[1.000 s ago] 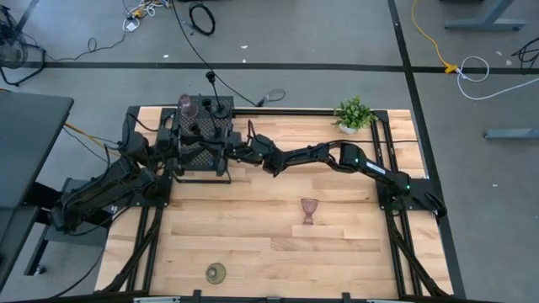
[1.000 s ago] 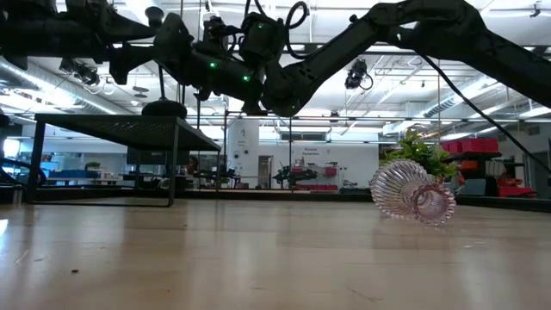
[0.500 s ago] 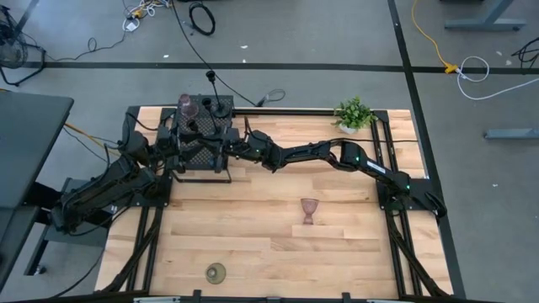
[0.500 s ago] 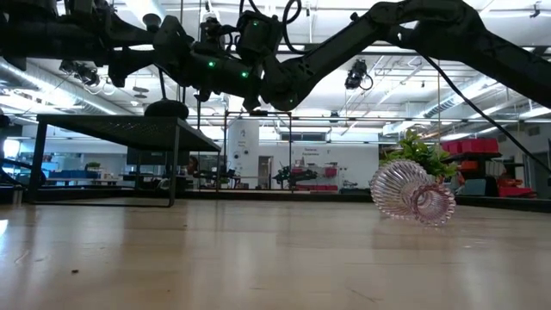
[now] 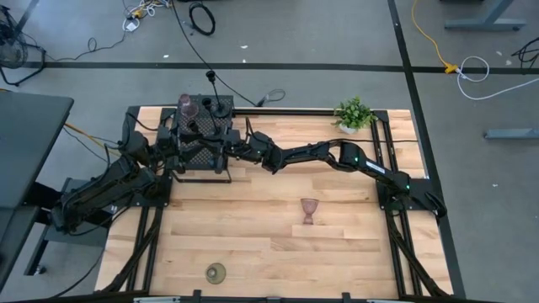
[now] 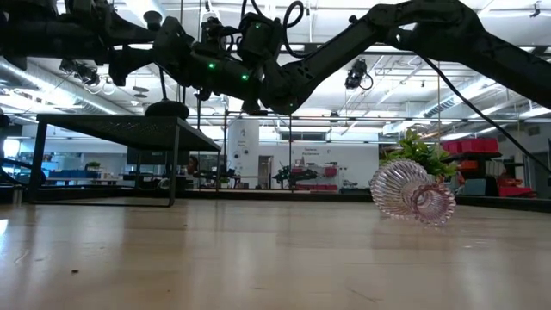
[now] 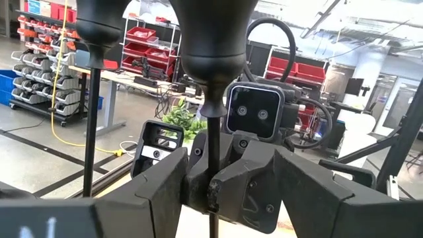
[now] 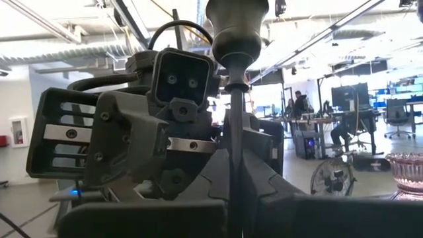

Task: Pick & Place candle stick holders
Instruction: Align the right black candle holder with the other black candle holder on the shelf

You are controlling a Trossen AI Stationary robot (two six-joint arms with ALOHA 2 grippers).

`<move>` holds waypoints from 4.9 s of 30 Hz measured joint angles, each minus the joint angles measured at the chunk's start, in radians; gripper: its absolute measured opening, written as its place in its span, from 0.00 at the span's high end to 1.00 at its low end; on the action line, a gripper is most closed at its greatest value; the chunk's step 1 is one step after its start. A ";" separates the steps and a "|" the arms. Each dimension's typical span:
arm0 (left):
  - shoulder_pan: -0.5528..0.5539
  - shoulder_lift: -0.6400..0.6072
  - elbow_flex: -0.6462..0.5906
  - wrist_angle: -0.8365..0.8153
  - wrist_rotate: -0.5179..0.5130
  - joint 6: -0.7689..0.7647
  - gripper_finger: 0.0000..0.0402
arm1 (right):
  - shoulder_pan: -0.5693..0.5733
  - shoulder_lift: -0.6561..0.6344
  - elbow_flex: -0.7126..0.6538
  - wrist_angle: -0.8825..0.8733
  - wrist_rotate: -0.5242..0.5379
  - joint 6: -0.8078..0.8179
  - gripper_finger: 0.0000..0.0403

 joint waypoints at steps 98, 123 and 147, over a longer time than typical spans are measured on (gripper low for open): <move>0.046 -0.001 0.272 -0.515 -0.180 0.135 0.44 | 0.057 0.116 0.079 0.077 0.043 0.002 0.79; 0.046 -0.001 0.272 -0.520 -0.180 0.131 0.44 | 0.060 0.018 0.080 -0.128 -0.035 -0.023 0.67; 0.046 -0.001 0.272 -0.523 -0.180 0.131 0.44 | 0.059 -0.050 0.080 -0.281 -0.034 -0.058 0.42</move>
